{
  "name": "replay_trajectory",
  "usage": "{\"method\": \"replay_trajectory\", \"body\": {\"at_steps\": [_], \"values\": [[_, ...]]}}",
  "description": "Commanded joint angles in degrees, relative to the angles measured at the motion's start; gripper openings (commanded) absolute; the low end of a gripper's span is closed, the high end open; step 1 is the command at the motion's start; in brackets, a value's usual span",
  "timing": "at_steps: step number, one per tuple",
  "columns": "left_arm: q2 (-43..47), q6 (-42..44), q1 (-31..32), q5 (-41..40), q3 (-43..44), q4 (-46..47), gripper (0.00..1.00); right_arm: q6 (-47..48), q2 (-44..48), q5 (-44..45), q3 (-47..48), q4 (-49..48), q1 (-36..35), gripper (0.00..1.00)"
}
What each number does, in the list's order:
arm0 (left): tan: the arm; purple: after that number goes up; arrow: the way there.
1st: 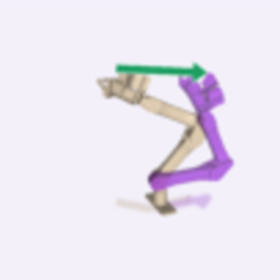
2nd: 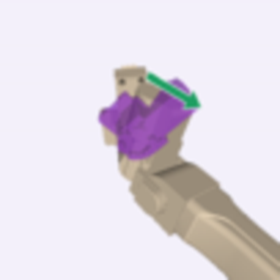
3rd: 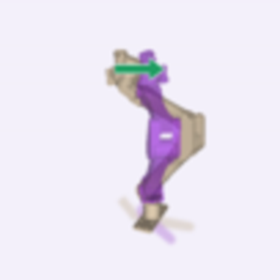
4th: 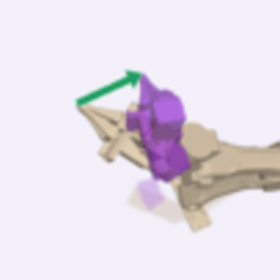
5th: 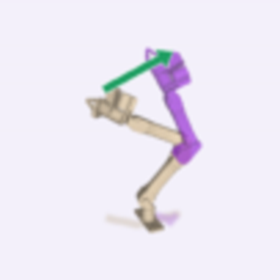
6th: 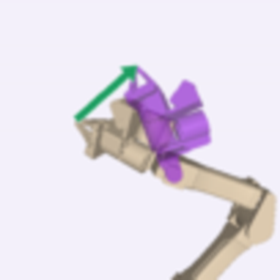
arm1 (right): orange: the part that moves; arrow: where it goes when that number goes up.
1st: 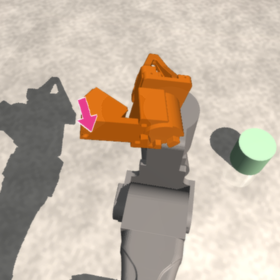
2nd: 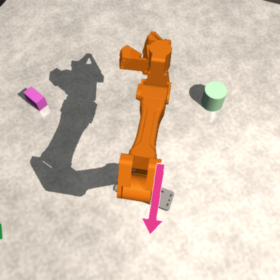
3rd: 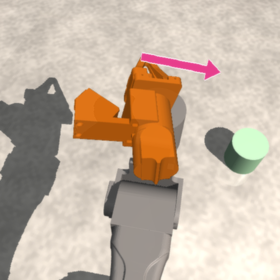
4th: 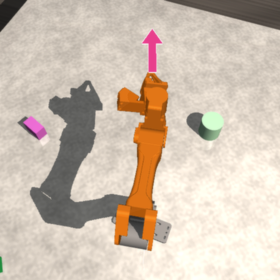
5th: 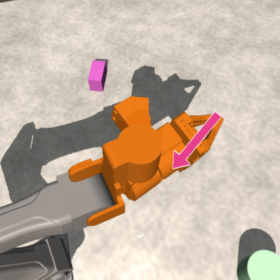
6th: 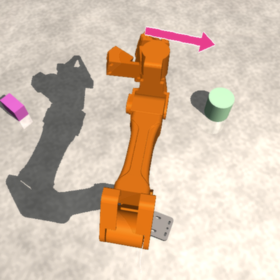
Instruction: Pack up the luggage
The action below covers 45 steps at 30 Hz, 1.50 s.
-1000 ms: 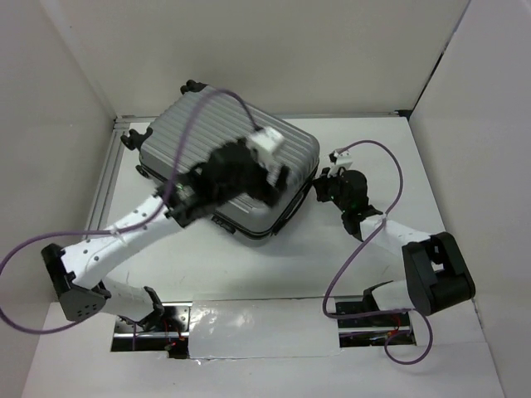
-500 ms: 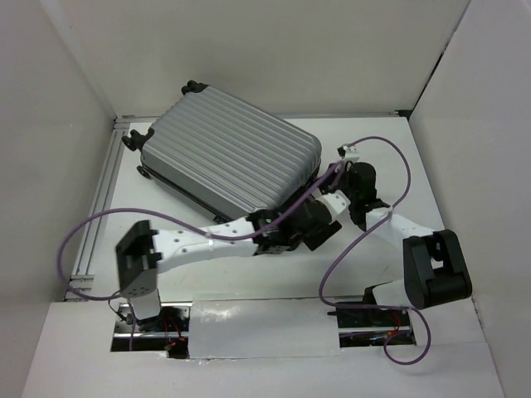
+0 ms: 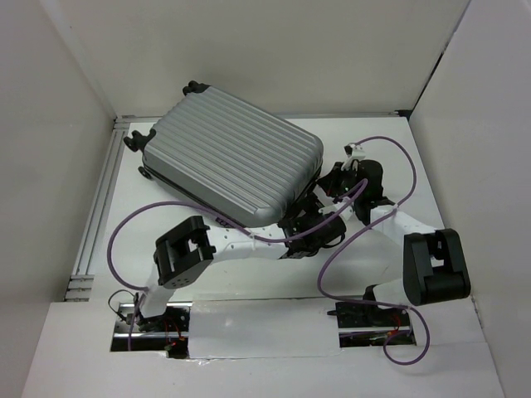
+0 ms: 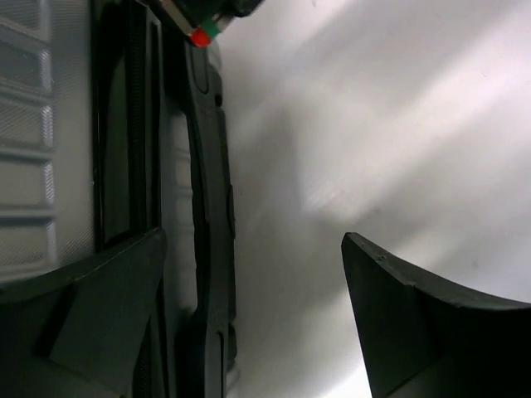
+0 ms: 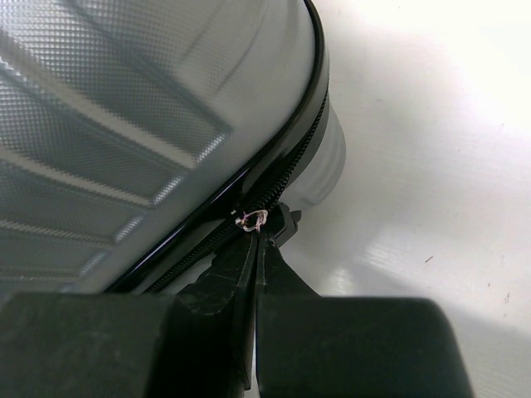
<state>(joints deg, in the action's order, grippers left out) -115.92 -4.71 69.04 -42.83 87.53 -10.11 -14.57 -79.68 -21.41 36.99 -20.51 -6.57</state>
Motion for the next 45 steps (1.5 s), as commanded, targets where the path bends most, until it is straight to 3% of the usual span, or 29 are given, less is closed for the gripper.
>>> {"method": "replay_trajectory", "body": {"at_steps": [1,4,11,14,20,23,24,25,30,35,39,42,45], "values": [[-3.61,-0.47,-1.97,-6.92,3.34,3.96,0.98,-0.37,1.54,2.07,2.73,-0.76,2.78,0.0],[-4.92,-4.33,-3.46,-5.95,4.06,1.14,0.88,-0.37,2.07,1.28,2.73,-0.23,2.79,0.0],[-8.26,-9.52,-6.18,-11.74,3.44,0.27,0.87,-0.37,2.6,-0.39,3.26,-0.23,3.32,0.0],[-10.11,-11.72,-7.42,-11.14,3.97,-1.84,0.78,-0.9,2.6,-0.39,3.26,-0.23,3.84,0.0],[-11.7,-14.8,-7.42,-7.63,1.25,-2.55,0.75,-1.96,2.6,-1.0,3.26,-0.32,4.37,0.0],[-11.0,-13.31,-7.42,-6.92,-0.16,-0.44,0.49,-1.96,2.6,-1.0,3.87,-0.32,4.9,0.0],[-10.3,-13.31,-7.42,-6.92,-0.16,-1.13,0.32,-1.96,2.6,-1.0,3.88,-0.32,4.9,0.0],[-9.68,-13.31,-7.42,-7.7,-0.68,-1.14,0.0,-1.96,2.6,-0.22,4.4,0.47,4.9,0.0],[-2.93,-13.04,-7.42,-8.59,-6.92,0.7,0.0,-1.96,1.37,5.22,5.9,1.79,4.9,0.0],[4.37,-17.87,-7.42,-7.55,-17.55,-0.17,0.0,-0.12,0.23,17.08,8.09,-0.48,4.9,0.0],[8.25,-22.35,-6.73,-5.42,-22.39,-2.09,0.0,1.65,-3.19,21.49,10.38,-2.68,4.38,0.0],[11.41,-23.33,-5.32,-4.02,-26.34,-1.24,0.0,6.12,-5.04,15.89,10.91,-7.95,4.37,0.0],[14.48,-19.99,-3.73,1.32,-30.92,4.3,0.0,10.78,-7.94,4.38,9.86,-16.73,3.85,0.0]]}}
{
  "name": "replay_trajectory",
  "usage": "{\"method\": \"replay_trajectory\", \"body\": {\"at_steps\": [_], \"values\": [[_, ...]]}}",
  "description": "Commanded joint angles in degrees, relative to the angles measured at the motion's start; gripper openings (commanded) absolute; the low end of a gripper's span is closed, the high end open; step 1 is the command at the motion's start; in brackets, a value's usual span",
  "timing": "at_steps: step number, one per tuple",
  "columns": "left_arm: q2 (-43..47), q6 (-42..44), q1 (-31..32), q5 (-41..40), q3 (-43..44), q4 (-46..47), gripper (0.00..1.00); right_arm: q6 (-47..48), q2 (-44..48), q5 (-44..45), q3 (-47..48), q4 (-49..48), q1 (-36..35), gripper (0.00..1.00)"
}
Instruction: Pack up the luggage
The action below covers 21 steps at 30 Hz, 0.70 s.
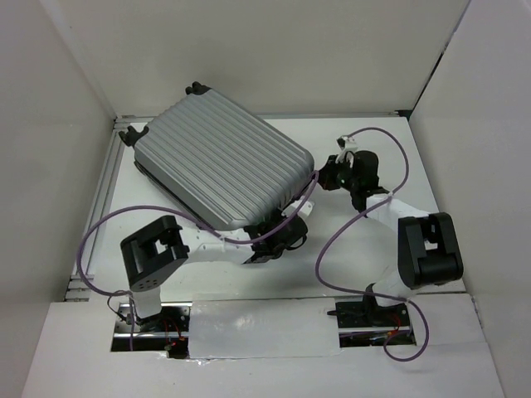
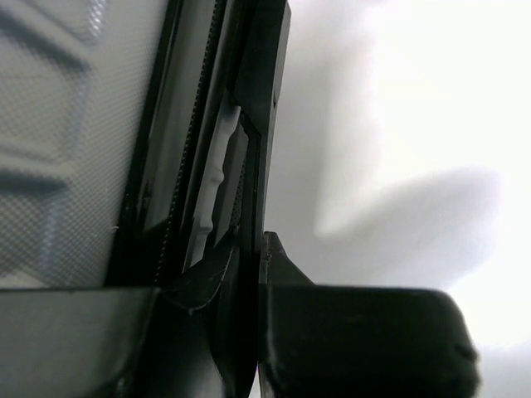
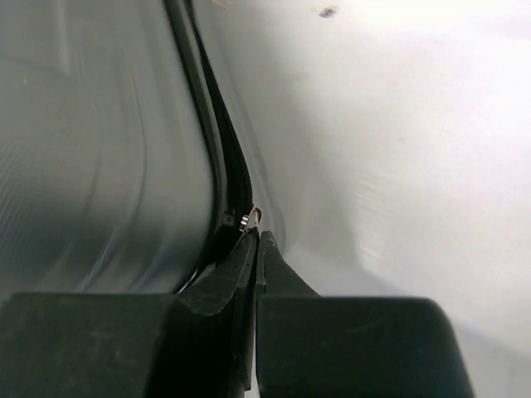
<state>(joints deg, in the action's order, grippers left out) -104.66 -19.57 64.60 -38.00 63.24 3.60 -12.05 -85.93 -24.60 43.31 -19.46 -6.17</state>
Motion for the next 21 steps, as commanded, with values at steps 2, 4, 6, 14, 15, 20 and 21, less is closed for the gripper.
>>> {"method": "replay_trajectory", "body": {"at_steps": [2,4,6,14,15,20,21], "values": [[4.37,-2.85,1.32,0.98,-8.04,-6.86,0.0,10.72,-4.93,1.0,5.02,-20.69,3.45,0.0],[5.17,-1.18,2.37,3.8,-9.27,-5.45,0.0,12.75,-8.96,-3.5,10.02,-20.09,3.45,0.0],[5.96,1.01,2.37,6.95,-10.94,-2.91,0.0,14.32,-11.7,-7.36,15.28,-20.09,2.83,0.0],[8.69,6.21,2.9,15.75,-13.41,1.67,0.0,14.96,-28.29,-12.67,34.81,-17.89,0.55,0.0],[8.69,6.82,2.9,16.72,-13.41,1.68,0.0,14.95,-29.89,-12.67,36.57,-17.89,-0.15,0.0],[6.14,9.28,3.43,16.73,-10.34,1.68,0.0,11.71,-38.25,-13.19,47.55,-19.73,-1.3,0.0],[6.14,9.29,3.43,16.73,-10.33,1.68,0.0,11.18,-40.61,-13.89,49.05,-19.74,-1.3,0.0]]}}
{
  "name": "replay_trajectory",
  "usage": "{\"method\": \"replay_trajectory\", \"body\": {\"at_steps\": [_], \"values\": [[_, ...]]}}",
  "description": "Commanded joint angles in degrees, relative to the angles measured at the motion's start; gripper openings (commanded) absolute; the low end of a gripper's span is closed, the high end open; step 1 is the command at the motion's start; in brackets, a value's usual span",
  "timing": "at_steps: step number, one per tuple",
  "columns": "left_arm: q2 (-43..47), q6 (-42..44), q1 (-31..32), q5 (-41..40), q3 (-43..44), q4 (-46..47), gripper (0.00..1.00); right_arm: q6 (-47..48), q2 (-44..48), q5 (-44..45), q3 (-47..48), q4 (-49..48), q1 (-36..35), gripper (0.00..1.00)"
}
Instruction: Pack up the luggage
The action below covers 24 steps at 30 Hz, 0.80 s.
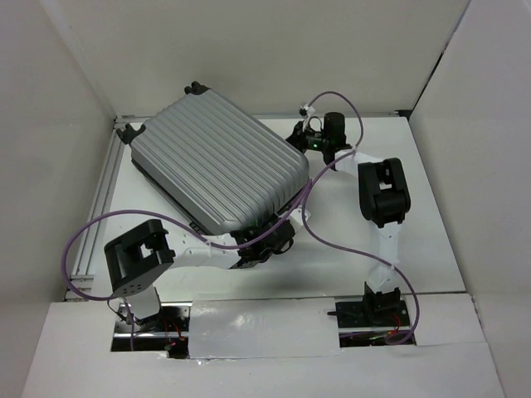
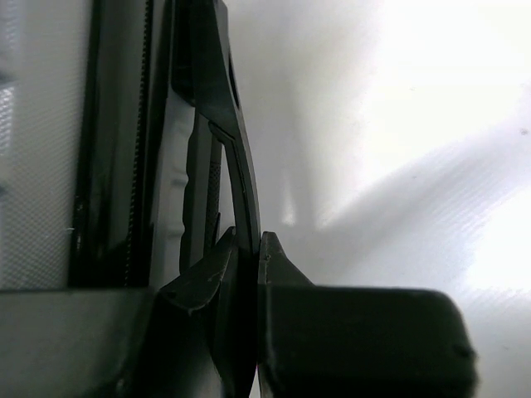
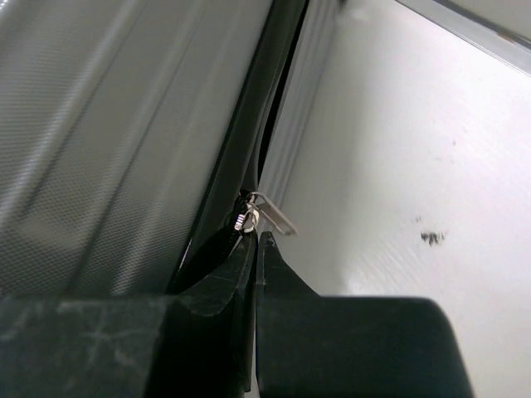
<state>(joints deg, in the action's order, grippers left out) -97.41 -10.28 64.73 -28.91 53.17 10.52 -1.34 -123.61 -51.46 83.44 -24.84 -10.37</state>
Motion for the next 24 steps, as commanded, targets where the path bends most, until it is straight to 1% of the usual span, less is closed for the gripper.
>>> {"method": "replay_trajectory", "body": {"at_steps": [1,3,9,11,13,16,18,19,20,21,22,23,24], "values": [[-1.12,0.52,3.3,7.64,0.35,-5.25,0.0,-0.06,-3.91,12.97,10.41,-14.36,2.38,0.0],[-1.65,0.53,3.3,8.25,0.88,-5.25,0.0,-0.68,-6.1,13.49,13.23,-15.05,2.37,0.0],[-1.12,0.01,3.3,12.99,0.27,-4.64,0.0,-4.81,-13.57,13.58,25.53,-16.47,1.85,0.0],[-1.12,-1.05,3.3,12.39,0.27,-5.24,0.0,-4.81,-13.59,12.18,27.03,-15.07,1.32,0.0],[-1.12,-2.1,3.3,10.29,0.27,-5.25,0.0,-3.42,-11.84,12.18,25.03,-14.54,1.32,0.02],[-2.69,-2.11,3.3,7.39,1.76,-5.25,0.0,-0.17,-7.27,14.28,19.06,-11.82,1.32,0.21],[-4.01,-2.63,3.3,5.1,3.08,-4.64,0.0,0.47,-4.29,15.16,18.51,-9.01,1.32,0.38],[-4.8,-3.25,3.3,2.56,4.91,-4.64,0.0,1.25,-3.49,15.16,18.51,-5.87,1.84,0.46],[-6.55,-3.25,3.3,1.49,5.89,-4.64,0.0,1.26,-2.69,15.16,18.51,-4.53,1.85,0.49],[-7.35,-4.3,2.08,0.7,7.03,-5.24,0.0,0.73,-1.9,15.16,18.51,-3.38,2.37,0.49],[-7.97,-4.83,1.55,0.69,9.13,-5.95,0.0,-0.23,-0.42,15.16,17.82,-3.37,3.42,0.55],[-7.98,-5.96,0.84,0.0,9.93,-5.95,0.0,-3.02,0.29,12.03,17.81,-3.37,4.04,0.66],[-8.67,-5.98,-0.47,-0.01,10.55,-5.95,0.0,-4.01,0.82,10.87,17.81,-3.37,4.57,0.78]]}}
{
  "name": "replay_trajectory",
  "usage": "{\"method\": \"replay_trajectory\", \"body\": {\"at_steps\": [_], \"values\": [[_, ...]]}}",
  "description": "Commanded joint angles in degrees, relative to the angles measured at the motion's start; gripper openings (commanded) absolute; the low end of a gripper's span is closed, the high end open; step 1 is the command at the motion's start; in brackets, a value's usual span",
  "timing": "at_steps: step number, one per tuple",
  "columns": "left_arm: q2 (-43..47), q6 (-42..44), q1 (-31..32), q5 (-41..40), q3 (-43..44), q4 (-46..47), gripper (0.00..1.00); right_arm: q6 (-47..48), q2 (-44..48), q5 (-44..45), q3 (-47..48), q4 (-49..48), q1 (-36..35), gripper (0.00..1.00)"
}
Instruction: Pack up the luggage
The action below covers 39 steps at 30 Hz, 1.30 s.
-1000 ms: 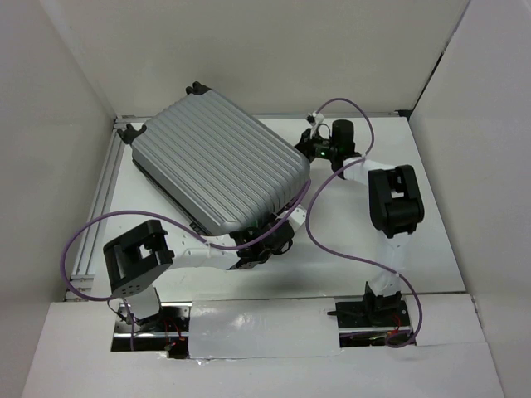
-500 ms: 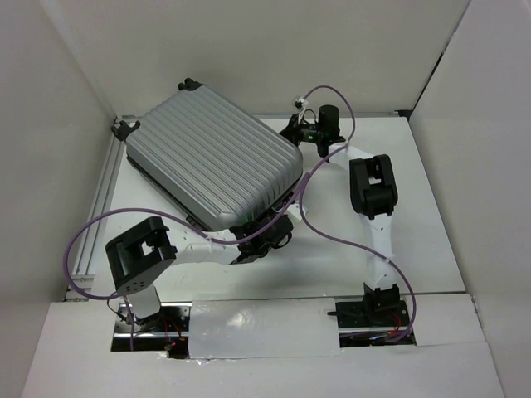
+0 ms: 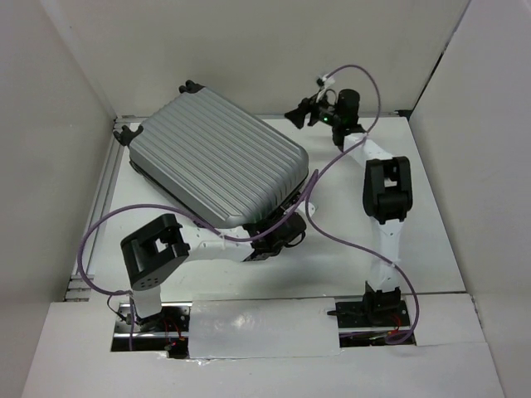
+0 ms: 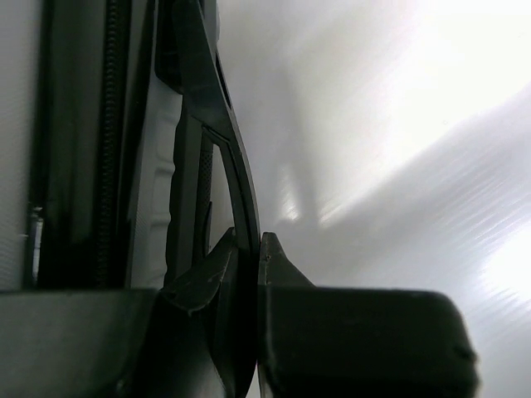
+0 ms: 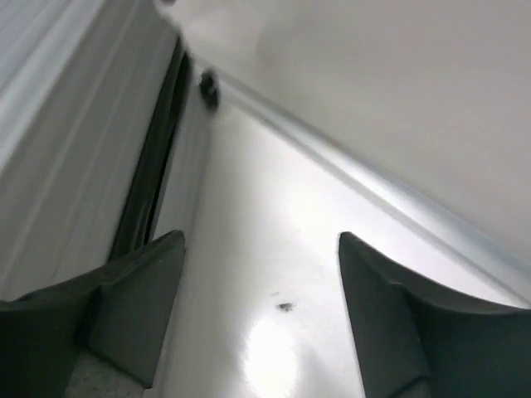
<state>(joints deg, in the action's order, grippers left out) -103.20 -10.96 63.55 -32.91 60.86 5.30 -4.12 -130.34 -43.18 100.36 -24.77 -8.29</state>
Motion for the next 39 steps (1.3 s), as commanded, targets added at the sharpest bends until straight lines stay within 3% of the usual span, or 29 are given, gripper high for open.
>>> {"method": "replay_trajectory", "body": {"at_steps": [1,2,6,8,11,15,19,20,21,22,23,24,25,33,39], "values": [[-2.89,-6.17,0.18,3.99,2.86,-0.73,0.0,-2.2,8.08,2.57,2.29,-0.04,3.54,0.84],[-2.89,-6.7,-0.44,3.99,3.47,-0.03,0.0,-2.99,8.7,1.96,3.61,2.43,3.55,1.0],[-3.93,-4.17,-2.11,4.52,6.98,2.08,0.0,-4.93,12.55,5.37,7.66,13.84,5.91,1.0],[-5.78,-1.89,-2.81,3.55,10.48,2.61,0.0,-7.38,14.76,12.9,8.18,17.88,6.53,1.0],[-10.07,-0.39,-4.74,9.58,17.41,2.61,0.0,-11.33,21.6,20.21,4.16,20.55,8.29,1.0],[-15.35,-0.38,-6.42,14.7,26.38,2.61,0.0,-13.02,32.85,24.9,-7.94,21.35,8.82,1.0],[-20.79,0.33,-7.83,16.82,38.07,-0.63,0.0,-14.68,43.4,32.88,-15.87,25.2,8.82,1.0],[-22.38,0.85,-7.83,16.21,41.67,-2.9,0.05,-14.69,46.9,34.11,-17.11,26.43,8.82,1.0],[-23.88,0.85,-7.83,15.6,49.02,-5.62,0.17,-14.69,48.68,34.91,-18.52,27.23,8.82,1.0],[-25.28,0.85,-7.83,15.59,52.14,-10.61,0.42,-14.69,50.35,35.87,-21.58,27.76,8.82,1.0],[-26.17,0.85,-7.83,13.94,55.56,-11.97,0.75,-14.6,54.45,36.41,-23.96,29.07,8.82,1.0],[-25.57,0.85,-7.83,13.92,55.59,-11.98,0.75,-14.6,55.54,36.41,-23.98,29.08,8.82,1.0],[-23.56,1.46,-7.83,13.92,55.59,-11.28,1.0,-14.6,57.12,38.85,-23.98,32.56,8.82,1.0],[-17.57,3.57,-4.76,3.3,60.33,-17.77,1.0,-16.01,59.59,41.86,-24.23,38.05,8.82,1.0],[-15.89,13.49,-3.61,2.84,64.55,-12.33,1.0,-17.15,61.61,43.79,-26.53,38.83,8.82,1.0]]}}
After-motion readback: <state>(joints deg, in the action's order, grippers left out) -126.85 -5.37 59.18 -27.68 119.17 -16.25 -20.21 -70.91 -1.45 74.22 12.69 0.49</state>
